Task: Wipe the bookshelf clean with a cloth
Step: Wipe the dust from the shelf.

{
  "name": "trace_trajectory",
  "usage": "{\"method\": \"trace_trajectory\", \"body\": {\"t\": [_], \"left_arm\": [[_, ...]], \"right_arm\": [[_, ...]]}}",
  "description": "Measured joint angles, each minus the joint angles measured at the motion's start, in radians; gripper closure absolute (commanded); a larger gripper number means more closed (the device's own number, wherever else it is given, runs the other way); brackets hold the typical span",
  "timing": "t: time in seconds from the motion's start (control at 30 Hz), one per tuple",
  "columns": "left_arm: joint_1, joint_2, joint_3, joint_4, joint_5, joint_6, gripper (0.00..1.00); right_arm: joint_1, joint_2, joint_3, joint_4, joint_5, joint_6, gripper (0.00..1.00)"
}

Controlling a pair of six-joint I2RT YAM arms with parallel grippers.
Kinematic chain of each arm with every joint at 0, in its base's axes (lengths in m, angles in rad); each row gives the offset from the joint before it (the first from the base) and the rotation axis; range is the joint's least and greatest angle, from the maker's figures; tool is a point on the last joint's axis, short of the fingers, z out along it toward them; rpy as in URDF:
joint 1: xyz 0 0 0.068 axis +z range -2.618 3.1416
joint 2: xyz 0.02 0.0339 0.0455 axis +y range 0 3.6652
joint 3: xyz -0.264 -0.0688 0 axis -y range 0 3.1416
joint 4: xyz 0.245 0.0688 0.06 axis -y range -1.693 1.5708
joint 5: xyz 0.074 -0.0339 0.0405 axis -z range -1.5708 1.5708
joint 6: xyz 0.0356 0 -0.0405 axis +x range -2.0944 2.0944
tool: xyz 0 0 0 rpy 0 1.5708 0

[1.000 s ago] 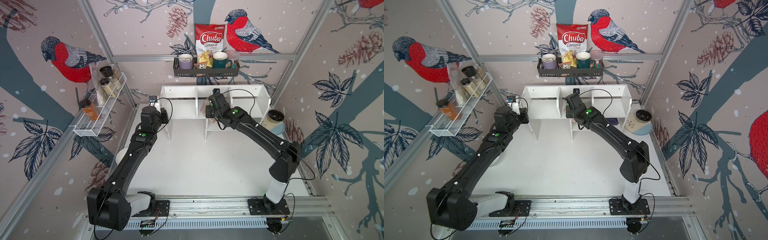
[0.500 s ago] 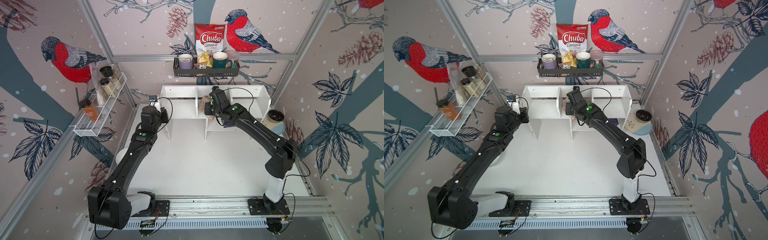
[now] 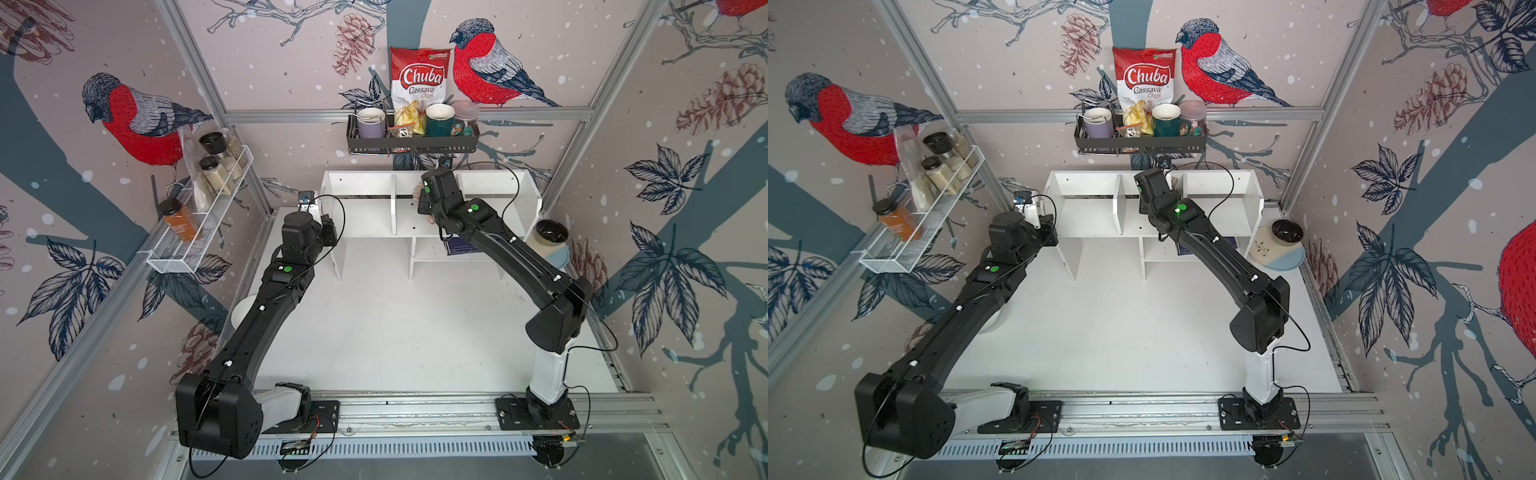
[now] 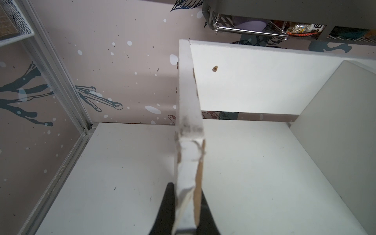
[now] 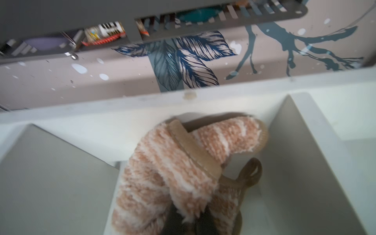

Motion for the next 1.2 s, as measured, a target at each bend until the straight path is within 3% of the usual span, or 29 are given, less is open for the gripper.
{"method": "trace_trajectory", "body": {"t": [0.23,0.5,0.67,0.83,1.2], "left_arm": [[0.0,0.0,0.0,0.0,0.0,0.0,1.0],[0.0,0.0,0.0,0.0,0.0,0.0,1.0],[0.0,0.0,0.0,0.0,0.0,0.0,1.0],[0.0,0.002,0.0,0.001,0.001,0.0,1.0],[0.0,0.004,0.0,0.005,0.003,0.0,1.0]], "right_arm": [[0.024,-0.072,-0.146,-0.008,0.036,0.013,1.0],[0.039,-0.037,-0.129,0.037,-0.201,0.083,1.0],[0.031,-0.042,-0.145,0.032,-0.237,0.108,1.0],[-0.006,-0.054,-0.143,-0.002,-0.185,0.104,1.0],[-0.011,0.062,0.103,0.001,-0.038,-0.026,1.0]]}}
